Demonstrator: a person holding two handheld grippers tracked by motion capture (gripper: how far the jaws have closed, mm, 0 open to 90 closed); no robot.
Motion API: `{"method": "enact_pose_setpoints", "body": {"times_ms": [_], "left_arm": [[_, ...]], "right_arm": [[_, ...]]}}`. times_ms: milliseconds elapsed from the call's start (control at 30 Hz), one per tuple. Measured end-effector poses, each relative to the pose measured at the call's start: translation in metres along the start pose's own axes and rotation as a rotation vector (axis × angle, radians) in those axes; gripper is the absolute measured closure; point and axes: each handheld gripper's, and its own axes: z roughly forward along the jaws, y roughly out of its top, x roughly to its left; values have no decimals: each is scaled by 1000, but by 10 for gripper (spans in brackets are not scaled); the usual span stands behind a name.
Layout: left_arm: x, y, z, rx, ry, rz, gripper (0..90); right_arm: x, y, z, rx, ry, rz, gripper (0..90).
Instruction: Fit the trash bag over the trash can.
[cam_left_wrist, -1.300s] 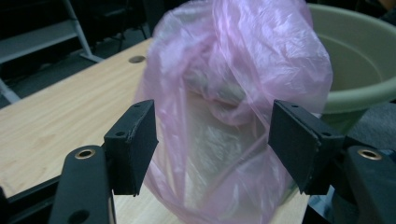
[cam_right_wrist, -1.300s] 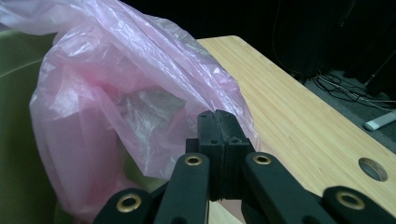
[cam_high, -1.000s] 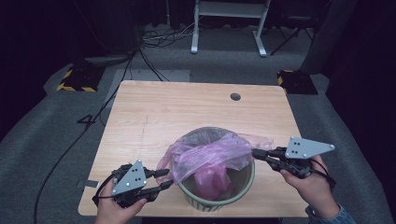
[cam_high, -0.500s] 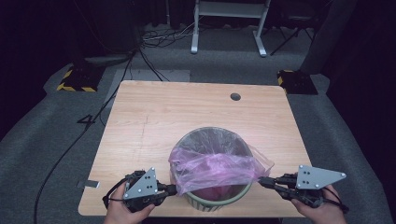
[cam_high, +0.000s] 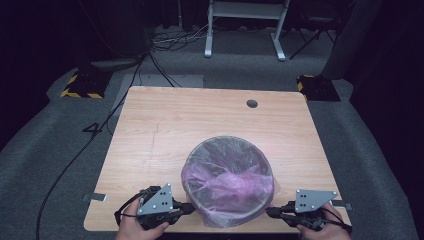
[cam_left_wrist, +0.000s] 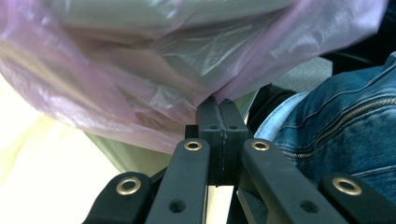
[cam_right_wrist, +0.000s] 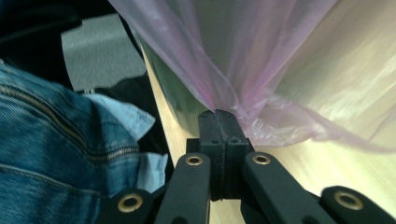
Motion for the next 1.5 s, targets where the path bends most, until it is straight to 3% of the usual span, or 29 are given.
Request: {"method": "enact_pose_setpoints", "body": {"times_ms": [100,200,333,367,400,467,533,633,700,833,933,1033,1067,1100,1133,1233,1433,1500], "left_arm": [[7,-8,1,7,13,-31,900],[16,-19,-2,6,31,-78,900],[22,-31,-2,14,41,-113,900],[22,-32,-2,8,42,-117,900],[22,-33,-4,1,50,-125,884],[20,-34,-9,-5,77,-132,768],[18,-34,-14,-1,101,-133,590],[15,-34,-23,-20,122,-138,462],[15,-33,-28,-38,139,-144,415],[19,-29,-34,-67,191,-150,344],[27,-21,-32,-83,203,-146,314],[32,-11,-25,-84,182,-130,297],[32,-8,-23,-79,181,-114,293],[31,-5,-22,-76,176,-108,291],[31,-3,-20,-75,174,-103,289],[33,1,-18,-67,177,-92,287],[33,1,-18,-76,175,-96,292],[34,1,-19,-74,178,-95,297]], "right_arm": [[-5,-10,8,58,-32,21,900],[-11,-19,10,71,-45,60,900],[-17,-30,10,78,-52,93,900],[-17,-31,10,71,-45,99,887],[-18,-32,10,68,-42,102,805],[-18,-34,8,60,-52,104,685],[-18,-34,1,37,-60,102,565],[-19,-30,-14,4,-69,86,471],[-19,-28,-23,-14,-58,87,448],[-21,-19,-37,-90,-143,100,351],[-20,-13,-34,-136,-150,104,332],[-17,-5,-21,-135,-125,95,328],[-15,-2,-16,-135,-118,90,348],[-14,0,-13,-138,-112,81,442],[-14,3,-12,-127,-107,83,600],[-20,10,-13,-105,-137,98,836],[-35,27,-21,-141,-285,108,900],[-40,28,-21,-142,-310,109,900]]}}
